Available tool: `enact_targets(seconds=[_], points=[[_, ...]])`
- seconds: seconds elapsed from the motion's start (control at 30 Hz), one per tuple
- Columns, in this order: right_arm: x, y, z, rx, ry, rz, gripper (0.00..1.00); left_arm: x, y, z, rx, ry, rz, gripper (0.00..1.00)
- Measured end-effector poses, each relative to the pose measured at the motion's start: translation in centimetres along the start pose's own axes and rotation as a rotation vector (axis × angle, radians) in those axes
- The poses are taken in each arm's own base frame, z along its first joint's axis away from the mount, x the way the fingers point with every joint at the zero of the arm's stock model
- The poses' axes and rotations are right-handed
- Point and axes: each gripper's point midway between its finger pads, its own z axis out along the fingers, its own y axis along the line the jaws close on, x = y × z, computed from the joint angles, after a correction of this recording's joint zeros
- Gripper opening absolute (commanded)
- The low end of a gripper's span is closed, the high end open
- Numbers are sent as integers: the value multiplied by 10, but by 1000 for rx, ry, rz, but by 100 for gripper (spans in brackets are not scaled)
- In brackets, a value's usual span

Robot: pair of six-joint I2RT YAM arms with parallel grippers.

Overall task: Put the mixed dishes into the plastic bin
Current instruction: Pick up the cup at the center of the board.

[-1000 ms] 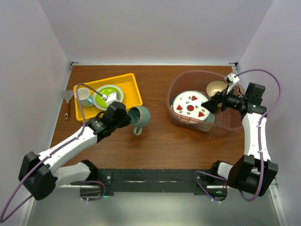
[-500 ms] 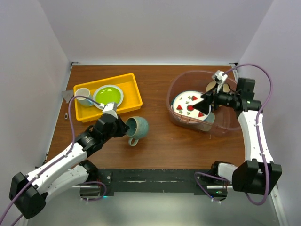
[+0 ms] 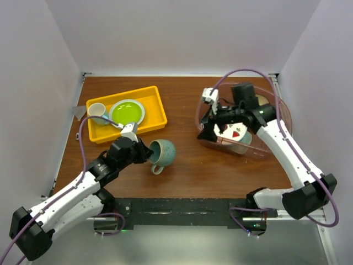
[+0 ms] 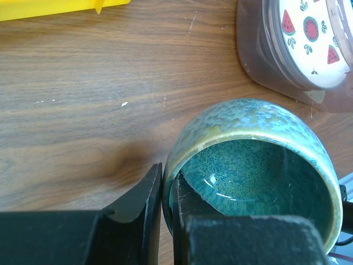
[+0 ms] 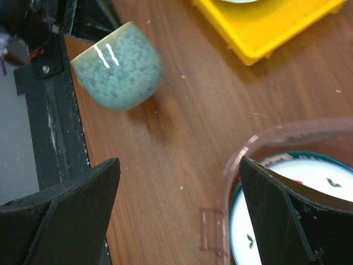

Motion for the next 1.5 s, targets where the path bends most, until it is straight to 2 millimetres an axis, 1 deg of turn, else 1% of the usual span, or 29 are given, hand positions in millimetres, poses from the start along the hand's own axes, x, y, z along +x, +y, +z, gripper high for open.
enact_targets(seconds=[0.13, 0.23, 0.37, 0.5, 0.7, 0.83, 0.93, 1.1, 1.2, 1.27, 1.37, 1.4, 1.43, 1.5], points=[[5, 21, 30, -56, 89, -44, 94, 4, 1, 2, 8, 6, -5, 0], [9, 30, 48, -75, 145, -69, 94, 5, 1, 2, 8, 7, -10, 0], [16, 33, 65, -61, 206, -84, 94, 5, 1, 3, 6, 6, -26, 0], [19, 35, 76, -37, 245, -84, 94, 6, 5, 6, -22, 6, -52, 0], [10, 31, 96, 1, 257, -45, 97, 10, 19, 14, -103, 15, -87, 0], [4, 29, 113, 18, 255, 2, 98, 9, 22, 15, -145, 11, -104, 0], [2, 30, 124, 36, 261, 28, 98, 4, 19, 16, -173, 5, -109, 0], [-1, 38, 143, 122, 282, 34, 98, -7, 4, 16, -228, -1, -105, 0], [-7, 40, 152, 232, 272, 5, 98, -10, 2, 16, -287, -3, -101, 0], [-8, 39, 155, 306, 272, -17, 98, -12, -5, 14, -306, -8, -104, 0], [-9, 35, 159, 392, 265, -40, 95, -17, -9, 10, -329, -23, -113, 0], [-9, 33, 160, 416, 263, -46, 92, -19, -10, 8, -337, -29, -121, 0], [-8, 32, 161, 442, 260, -51, 86, -20, -9, 7, -348, -35, -126, 0], [-8, 30, 161, 476, 256, -57, 77, -22, -6, 5, -371, -48, -134, 0]])
